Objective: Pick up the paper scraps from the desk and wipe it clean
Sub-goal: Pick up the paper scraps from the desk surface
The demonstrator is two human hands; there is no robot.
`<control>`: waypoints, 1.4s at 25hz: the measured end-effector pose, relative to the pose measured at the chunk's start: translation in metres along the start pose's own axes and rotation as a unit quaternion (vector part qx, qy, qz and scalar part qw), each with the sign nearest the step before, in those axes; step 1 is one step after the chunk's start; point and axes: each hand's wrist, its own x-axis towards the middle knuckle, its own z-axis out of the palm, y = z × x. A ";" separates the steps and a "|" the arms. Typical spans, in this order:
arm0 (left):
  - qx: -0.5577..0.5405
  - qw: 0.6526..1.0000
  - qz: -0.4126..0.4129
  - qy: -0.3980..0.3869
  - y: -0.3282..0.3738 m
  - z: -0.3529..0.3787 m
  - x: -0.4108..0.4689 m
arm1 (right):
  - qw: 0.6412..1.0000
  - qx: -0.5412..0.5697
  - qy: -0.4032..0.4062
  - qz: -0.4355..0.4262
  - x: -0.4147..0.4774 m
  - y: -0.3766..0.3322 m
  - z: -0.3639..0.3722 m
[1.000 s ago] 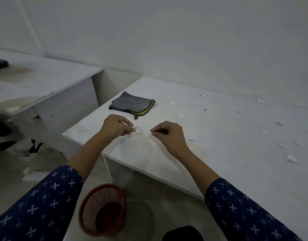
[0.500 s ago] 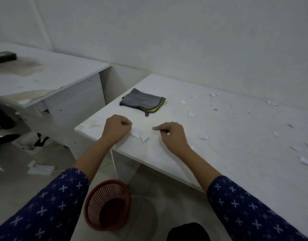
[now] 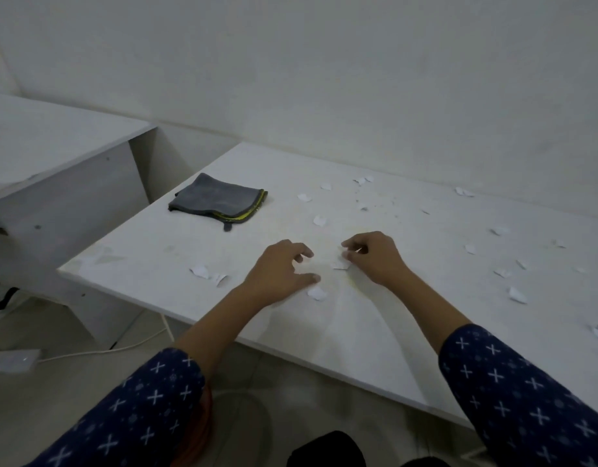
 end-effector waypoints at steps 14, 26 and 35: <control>-0.035 0.996 0.001 -0.083 0.012 0.000 0.007 | 0.990 -0.045 -0.130 -0.042 0.011 0.002 0.001; -0.108 0.983 -0.093 0.116 -0.024 -0.067 -0.009 | 0.973 0.222 -0.061 0.028 0.002 -0.054 0.031; 0.006 0.984 -0.133 0.119 -0.070 -0.103 -0.039 | 0.920 0.334 -0.179 0.095 -0.018 -0.124 0.093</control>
